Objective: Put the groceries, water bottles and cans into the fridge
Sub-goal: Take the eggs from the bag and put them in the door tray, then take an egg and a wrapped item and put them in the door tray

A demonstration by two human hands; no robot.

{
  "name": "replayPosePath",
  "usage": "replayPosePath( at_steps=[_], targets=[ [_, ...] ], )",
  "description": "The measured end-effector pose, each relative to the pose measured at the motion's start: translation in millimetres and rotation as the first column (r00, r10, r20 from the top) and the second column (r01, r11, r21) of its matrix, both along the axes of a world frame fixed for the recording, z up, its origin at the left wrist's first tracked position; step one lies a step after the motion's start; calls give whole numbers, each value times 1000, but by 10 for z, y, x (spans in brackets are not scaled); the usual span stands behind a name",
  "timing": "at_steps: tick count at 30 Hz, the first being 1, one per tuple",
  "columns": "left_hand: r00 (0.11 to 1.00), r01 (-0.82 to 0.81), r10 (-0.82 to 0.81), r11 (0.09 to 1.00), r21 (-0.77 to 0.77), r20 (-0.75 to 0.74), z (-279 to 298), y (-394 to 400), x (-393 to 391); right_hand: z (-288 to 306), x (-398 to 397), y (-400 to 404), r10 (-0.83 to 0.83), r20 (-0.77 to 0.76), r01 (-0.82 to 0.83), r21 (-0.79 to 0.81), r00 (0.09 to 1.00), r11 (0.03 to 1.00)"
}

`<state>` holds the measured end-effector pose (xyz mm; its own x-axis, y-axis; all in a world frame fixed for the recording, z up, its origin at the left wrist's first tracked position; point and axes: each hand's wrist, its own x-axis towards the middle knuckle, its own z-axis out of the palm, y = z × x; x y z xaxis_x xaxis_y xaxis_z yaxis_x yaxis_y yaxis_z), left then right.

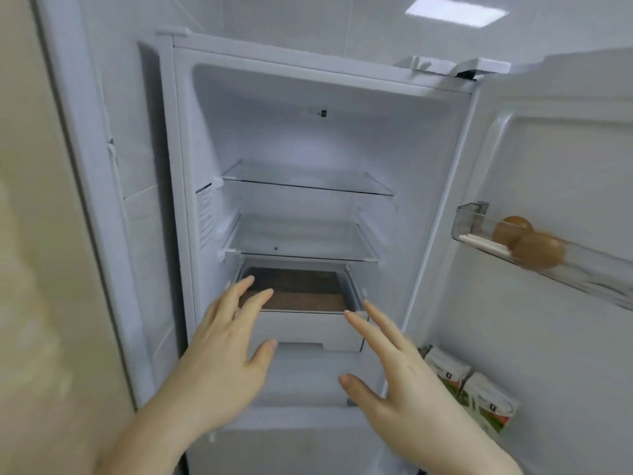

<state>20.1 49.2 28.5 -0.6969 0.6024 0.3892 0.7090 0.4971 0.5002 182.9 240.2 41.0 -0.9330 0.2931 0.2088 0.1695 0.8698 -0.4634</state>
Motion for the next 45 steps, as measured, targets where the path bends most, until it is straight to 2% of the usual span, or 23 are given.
replayPosePath(
  at_steps=[5, 10, 16, 21, 25, 30, 34, 37, 41, 45],
  targets=[
    [982, -143, 158, 979, -144, 104, -374, -323, 82, -309, -310, -88, 126, 152, -115, -79, 980, 990],
    [912, -354, 394, 896, -269, 113, -651, -675, 390, -546, -594, -173, 286, 220, -251, -174, 933, 952],
    [807, -521, 581, 782, -342, 102, -790, -907, 998, -746, -767, -438, 535, 234, -469, -284, 812, 836],
    [693, -648, 719, 654, -389, 54, -840, -1185, 1650, -824, -723, -802, 689, 261, -623, -298, 676, 724],
    [608, -735, 793, 576, -358, 29, -879, -1461, 2253, -888, -577, -1219, 810, 246, -762, -278, 532, 585],
    [462, -784, 878, 470, -405, 125, -850, -1804, 3144, -1012, -187, -1879, 926, 259, -894, -286, 276, 346],
    [267, -866, 959, 283, -412, 96, -910, -2010, 3888, -1055, 278, -2417, 965, 242, -951, -265, 97, 162],
    [150, -907, 983, 179, -381, 105, -965, -2121, 4448, -1043, 697, -2724, 973, 231, -966, -251, -2, 58],
    [-15, -897, 994, 36, -441, 111, -1007, -2248, 5096, -993, 1238, -3021, 959, 250, -965, -252, -133, -68],
    [-132, -900, 985, -72, -429, 111, -1001, -2289, 5687, -973, 1717, -3252, 941, 265, -964, -217, -210, -154]
  ],
)
